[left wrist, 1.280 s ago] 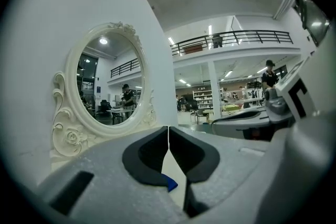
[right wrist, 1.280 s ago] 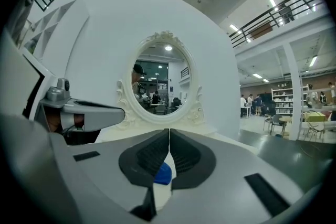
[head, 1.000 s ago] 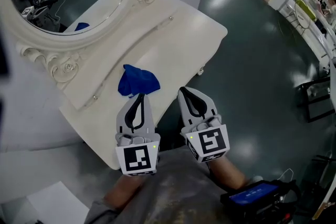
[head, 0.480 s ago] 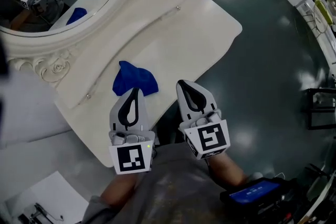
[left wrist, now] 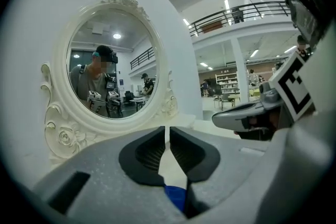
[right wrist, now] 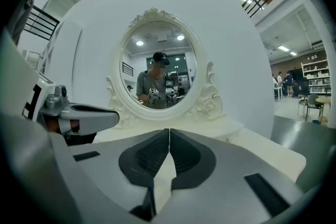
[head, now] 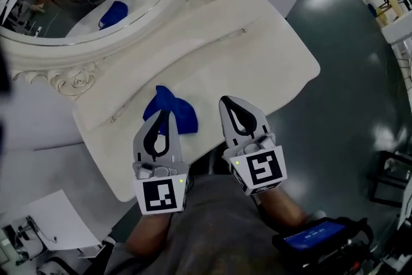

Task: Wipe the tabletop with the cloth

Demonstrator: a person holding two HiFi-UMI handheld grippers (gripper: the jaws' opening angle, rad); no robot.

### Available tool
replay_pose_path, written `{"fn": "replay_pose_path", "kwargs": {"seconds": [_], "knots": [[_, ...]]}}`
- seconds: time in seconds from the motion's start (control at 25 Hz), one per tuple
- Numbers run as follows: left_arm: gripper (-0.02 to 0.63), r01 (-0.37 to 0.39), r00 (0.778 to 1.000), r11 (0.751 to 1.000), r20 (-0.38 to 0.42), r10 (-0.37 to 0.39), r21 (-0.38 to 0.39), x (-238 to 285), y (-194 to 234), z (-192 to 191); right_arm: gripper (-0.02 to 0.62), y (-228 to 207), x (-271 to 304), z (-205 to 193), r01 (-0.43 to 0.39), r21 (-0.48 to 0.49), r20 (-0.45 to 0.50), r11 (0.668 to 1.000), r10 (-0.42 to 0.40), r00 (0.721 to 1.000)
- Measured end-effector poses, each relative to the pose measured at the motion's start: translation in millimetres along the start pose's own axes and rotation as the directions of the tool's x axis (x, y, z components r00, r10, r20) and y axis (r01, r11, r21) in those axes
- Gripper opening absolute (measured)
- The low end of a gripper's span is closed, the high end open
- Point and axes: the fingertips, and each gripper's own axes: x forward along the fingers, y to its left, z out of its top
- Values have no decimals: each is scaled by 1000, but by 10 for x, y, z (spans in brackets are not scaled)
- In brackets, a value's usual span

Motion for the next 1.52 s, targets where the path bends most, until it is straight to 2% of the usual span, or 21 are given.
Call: {"fn": "replay_pose_path", "kwargs": {"seconds": [0.04,0.12,0.16,0.28,0.52,0.6,0.76,0.88,1.12,1.16,1.28,1.4,1.52], "knots": [[30,4,1000,1000,-11,-4,-9,35,7,-28,15,-14,53,-10,-11,0,-9,1000,11,1000],[165,23,999,999,-44,-25,-37,116,25,-135,15,-22,164,-70,-27,5,-33,1000,27,999],[212,34,997,998,-62,-37,-52,157,44,-206,15,-14,216,-113,-33,8,-47,999,33,998],[311,55,992,995,-109,-64,-82,281,137,-448,14,28,362,-249,-42,11,-93,999,43,995],[381,57,968,986,-232,-92,-155,567,415,-1167,15,66,649,-585,-23,45,-172,999,31,985],[405,61,952,983,-286,-110,-175,629,458,-1464,15,90,715,-731,-15,57,-207,998,27,978],[445,114,907,969,-374,-192,-221,740,360,-1962,15,140,837,-978,-3,68,-258,998,20,966],[443,127,869,964,-442,-221,-232,727,280,-2209,15,161,856,-1073,9,70,-284,997,12,959],[422,107,871,977,-456,-183,-186,739,330,-2290,14,113,854,-1096,33,64,-300,997,-12,954],[384,102,873,978,-455,-175,-180,735,351,-2288,15,115,853,-1092,33,63,-300,997,-13,954],[182,85,877,982,-455,-155,-170,710,474,-2307,15,169,864,-1071,31,58,-293,998,-12,956],[112,57,875,980,-462,-141,-190,706,583,-2316,15,225,877,-1016,27,49,-291,998,-12,957],[95,37,887,980,-444,-122,-195,711,633,-2213,15,269,896,-898,10,27,-274,1000,-2,962]]}}
